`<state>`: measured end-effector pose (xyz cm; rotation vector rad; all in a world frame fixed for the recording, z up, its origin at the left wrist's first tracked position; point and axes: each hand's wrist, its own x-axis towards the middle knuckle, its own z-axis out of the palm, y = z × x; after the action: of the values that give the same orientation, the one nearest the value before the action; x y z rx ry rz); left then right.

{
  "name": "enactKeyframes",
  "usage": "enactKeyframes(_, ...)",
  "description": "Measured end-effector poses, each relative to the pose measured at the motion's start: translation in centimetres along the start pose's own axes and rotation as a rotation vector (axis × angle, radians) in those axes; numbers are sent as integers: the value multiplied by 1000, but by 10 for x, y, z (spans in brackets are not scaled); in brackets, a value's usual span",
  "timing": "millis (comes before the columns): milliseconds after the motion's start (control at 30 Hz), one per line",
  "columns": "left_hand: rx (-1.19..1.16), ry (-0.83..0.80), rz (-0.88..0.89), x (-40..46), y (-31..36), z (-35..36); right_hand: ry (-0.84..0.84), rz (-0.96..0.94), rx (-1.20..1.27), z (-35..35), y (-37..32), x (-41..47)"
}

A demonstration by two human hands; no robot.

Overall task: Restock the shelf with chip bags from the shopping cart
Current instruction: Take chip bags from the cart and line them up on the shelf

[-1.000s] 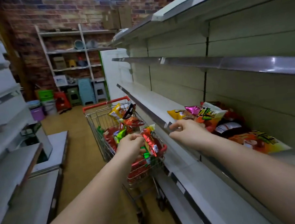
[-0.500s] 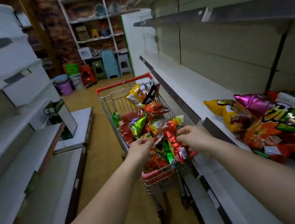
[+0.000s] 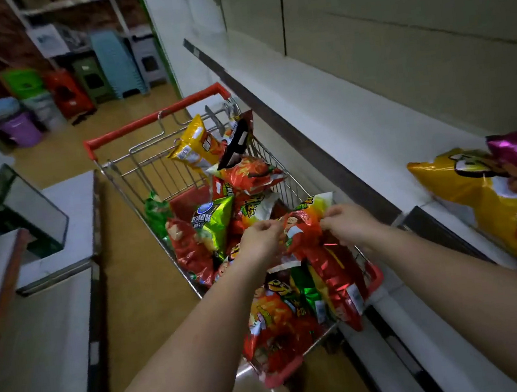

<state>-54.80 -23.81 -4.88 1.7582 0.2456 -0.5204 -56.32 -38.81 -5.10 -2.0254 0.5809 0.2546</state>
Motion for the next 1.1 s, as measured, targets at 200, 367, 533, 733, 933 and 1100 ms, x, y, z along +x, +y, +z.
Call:
enactKeyframes(200,102,-96,-70,94,1,-7,110,184,8,32,-2,69)
enactKeyframes(367,230,-127,-106,138,-9,5,168,285,71,54,20,114)
enactKeyframes(533,275,-135,-119,159,-19,17,244,337,182,73,35,143)
enactKeyframes(733,337,-212,-97,170,-31,13,219,447,221,86,15,147)
enactKeyframes(933,220,-142,-122,178,-39,10,258,467,202,86,14,153)
enactKeyframes(1100,75,-37,-200,184,-31,-19,113,335,479,80,8,150)
